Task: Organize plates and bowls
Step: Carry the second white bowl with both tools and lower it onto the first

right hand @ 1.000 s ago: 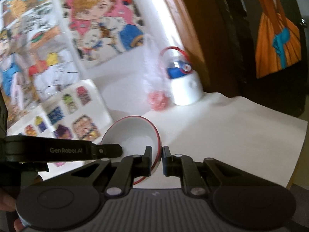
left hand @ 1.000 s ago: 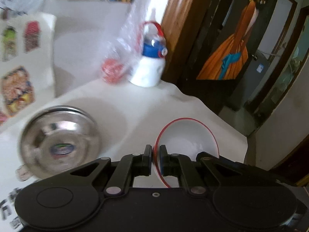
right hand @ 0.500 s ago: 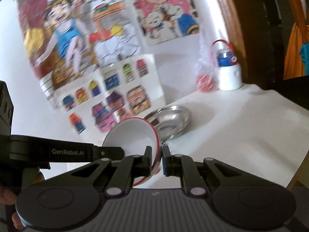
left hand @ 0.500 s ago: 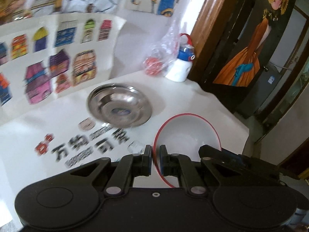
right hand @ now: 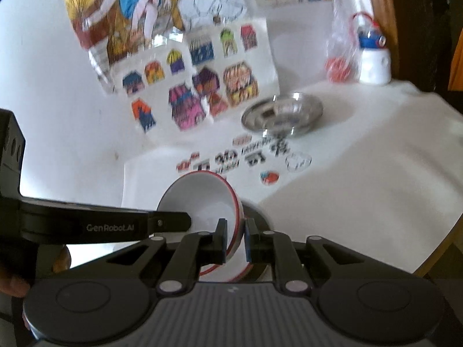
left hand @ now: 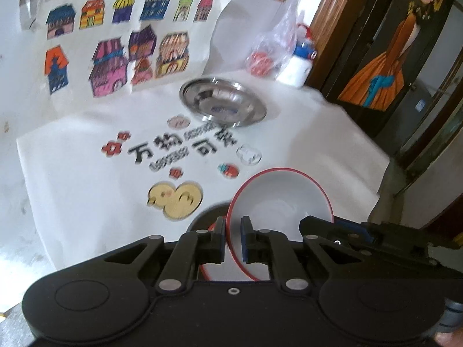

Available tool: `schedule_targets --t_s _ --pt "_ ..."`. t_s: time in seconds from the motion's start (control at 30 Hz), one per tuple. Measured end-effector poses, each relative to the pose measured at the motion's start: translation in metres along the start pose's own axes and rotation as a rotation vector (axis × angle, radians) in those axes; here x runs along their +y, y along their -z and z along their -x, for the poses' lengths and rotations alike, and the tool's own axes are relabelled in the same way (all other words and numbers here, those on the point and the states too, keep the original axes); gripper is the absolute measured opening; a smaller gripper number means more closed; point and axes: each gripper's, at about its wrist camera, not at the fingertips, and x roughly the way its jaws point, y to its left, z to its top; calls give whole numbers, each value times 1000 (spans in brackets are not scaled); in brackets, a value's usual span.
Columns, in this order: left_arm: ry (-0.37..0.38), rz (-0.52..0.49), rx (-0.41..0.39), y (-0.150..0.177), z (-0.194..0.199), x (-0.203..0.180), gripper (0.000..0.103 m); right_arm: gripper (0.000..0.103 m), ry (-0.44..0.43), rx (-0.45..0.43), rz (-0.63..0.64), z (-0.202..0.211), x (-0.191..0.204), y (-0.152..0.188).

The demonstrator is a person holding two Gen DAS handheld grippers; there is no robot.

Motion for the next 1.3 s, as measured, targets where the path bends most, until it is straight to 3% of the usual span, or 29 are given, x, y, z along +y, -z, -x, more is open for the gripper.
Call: schedule_targets --t_s 0.33,0.77,1.07,1.3 --pt "-26 -5 68 10 -20 10 12 15 -1 105 22 -21 -1 -1" --pt "-74 -111 133 -1 -32 -1 14 17 -3 243 57 -33 -3 -17" --pt "-76 -139 161 -4 -41 -3 14 23 -1 228 77 -30 -6 -21" --pt "-68 -120 167 -3 -40 3 15 18 33 149 159 -18 2 -17"
